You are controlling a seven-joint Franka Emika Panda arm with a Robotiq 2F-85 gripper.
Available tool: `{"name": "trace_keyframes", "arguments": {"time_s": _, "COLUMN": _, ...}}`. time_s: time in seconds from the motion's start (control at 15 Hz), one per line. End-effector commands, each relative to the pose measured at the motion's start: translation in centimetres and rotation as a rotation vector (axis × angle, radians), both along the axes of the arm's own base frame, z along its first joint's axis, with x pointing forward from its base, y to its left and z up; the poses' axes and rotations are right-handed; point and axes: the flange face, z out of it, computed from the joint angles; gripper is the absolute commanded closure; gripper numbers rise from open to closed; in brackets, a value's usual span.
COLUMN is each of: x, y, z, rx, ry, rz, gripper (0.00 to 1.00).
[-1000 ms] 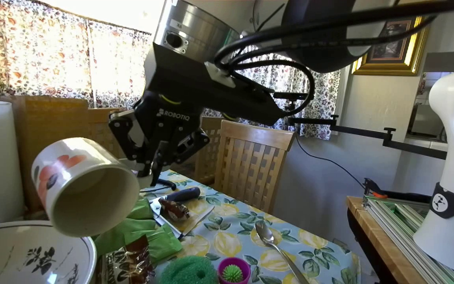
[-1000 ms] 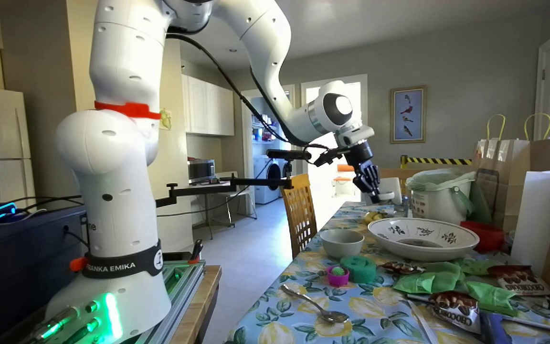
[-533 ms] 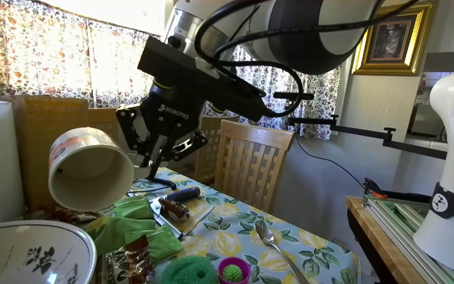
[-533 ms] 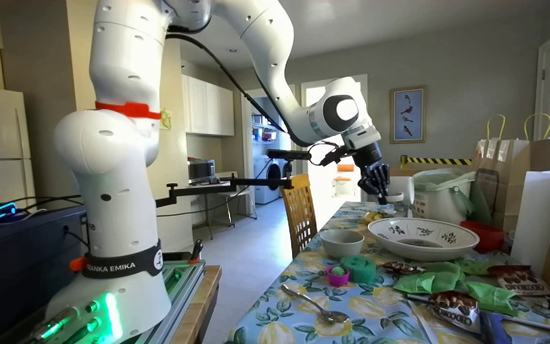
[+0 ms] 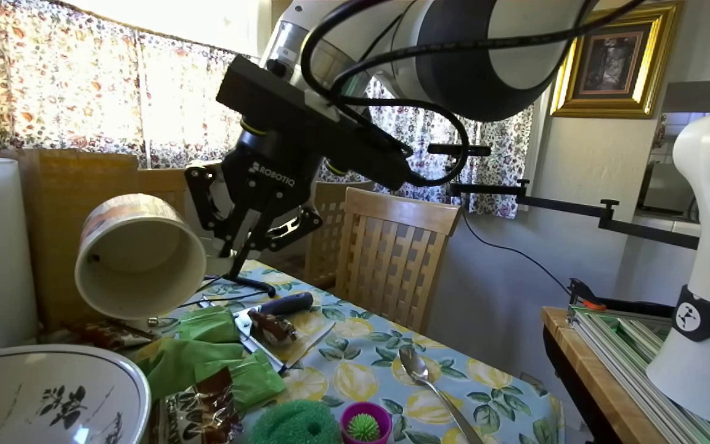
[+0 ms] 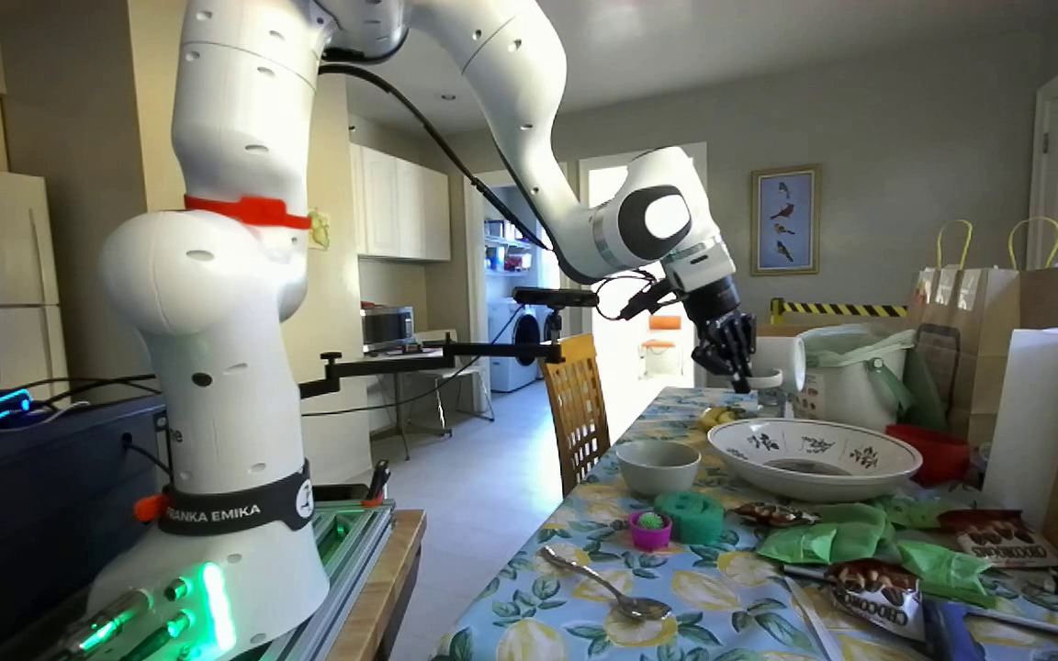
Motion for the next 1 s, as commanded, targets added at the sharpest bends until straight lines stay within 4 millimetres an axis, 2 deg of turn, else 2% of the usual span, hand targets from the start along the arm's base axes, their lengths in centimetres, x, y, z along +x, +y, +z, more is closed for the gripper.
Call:
{"name": "trace_keyframes", "arguments": {"time_s": 0.0, "x": -0.3, "y": 0.5, "z": -0.5, "rx": 0.055, "ry": 0.051, "rz": -0.042, "gripper": 0.97}}
{"name": "trace_keyframes", "arguments": {"time_s": 0.27, "x": -0.4, "y": 0.1, "z": 0.1, "rx": 0.201, "ry": 0.179, "rz": -0.161, "gripper": 0.97}}
{"name": "trace_keyframes", "arguments": {"time_s": 0.73, "x": -0.2, "y": -5.5, "z": 2.7, "rx": 0.385, "ry": 0.320, "rz": -0.466, "gripper": 0.97}}
{"name": "trace_keyframes", "arguments": {"time_s": 0.93, "x": -0.2, "y": -7.4, "z": 3.1, "rx": 0.546, "ry": 0.350, "rz": -0.553, "gripper": 0.97}}
